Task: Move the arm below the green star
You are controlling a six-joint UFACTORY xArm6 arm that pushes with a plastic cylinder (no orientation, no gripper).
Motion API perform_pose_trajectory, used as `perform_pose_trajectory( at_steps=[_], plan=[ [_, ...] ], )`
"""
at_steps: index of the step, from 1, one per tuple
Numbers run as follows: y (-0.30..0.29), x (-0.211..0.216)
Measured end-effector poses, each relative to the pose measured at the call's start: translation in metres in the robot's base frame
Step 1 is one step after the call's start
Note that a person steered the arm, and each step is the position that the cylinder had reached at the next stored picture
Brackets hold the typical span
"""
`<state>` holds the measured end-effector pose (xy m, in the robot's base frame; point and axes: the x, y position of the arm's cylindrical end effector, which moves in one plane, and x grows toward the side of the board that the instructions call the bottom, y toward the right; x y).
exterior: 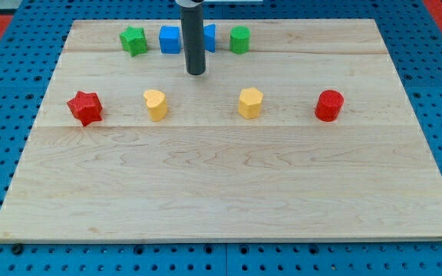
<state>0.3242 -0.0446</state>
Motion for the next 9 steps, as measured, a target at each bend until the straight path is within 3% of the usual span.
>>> perform_pose_trajectory(
  at_steps=[7,9],
  plan=[
    [-0.009,-0.005],
    [-0.108,-0.002]
  ],
)
